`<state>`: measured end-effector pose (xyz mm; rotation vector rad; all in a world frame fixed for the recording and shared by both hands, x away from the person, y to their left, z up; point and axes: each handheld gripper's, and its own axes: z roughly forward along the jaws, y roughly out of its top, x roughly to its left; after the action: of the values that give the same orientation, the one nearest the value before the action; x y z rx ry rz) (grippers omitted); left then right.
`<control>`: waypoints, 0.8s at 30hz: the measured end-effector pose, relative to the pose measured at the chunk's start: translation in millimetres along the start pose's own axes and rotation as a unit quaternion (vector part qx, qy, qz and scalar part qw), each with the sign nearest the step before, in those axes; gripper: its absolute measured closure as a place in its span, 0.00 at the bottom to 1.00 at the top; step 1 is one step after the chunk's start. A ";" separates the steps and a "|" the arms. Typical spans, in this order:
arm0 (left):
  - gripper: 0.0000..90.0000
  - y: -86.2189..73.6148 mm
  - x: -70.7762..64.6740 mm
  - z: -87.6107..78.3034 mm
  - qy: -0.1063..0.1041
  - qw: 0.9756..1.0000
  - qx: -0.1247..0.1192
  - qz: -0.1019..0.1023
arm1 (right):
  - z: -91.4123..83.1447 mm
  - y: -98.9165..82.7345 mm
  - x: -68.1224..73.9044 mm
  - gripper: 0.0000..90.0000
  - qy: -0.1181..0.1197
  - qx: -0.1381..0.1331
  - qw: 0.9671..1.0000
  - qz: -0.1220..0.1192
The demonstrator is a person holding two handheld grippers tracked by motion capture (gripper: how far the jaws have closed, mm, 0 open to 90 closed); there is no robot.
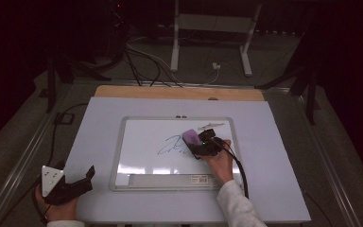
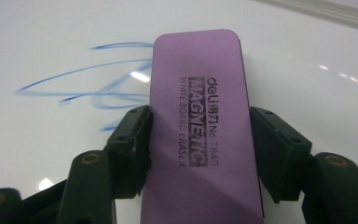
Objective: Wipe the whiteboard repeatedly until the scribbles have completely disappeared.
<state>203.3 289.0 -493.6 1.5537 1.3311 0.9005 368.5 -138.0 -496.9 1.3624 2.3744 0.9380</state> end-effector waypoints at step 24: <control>0.00 -0.4 1.0 0.2 -0.001 1.000 0.001 0.000 | 3.0 2.1 22.9 0.46 0.035 0.016 0.999 -0.035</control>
<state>203.5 290.0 -494.0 1.5557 1.3311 0.8979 359.2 -116.8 -495.6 1.2682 2.4816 0.9476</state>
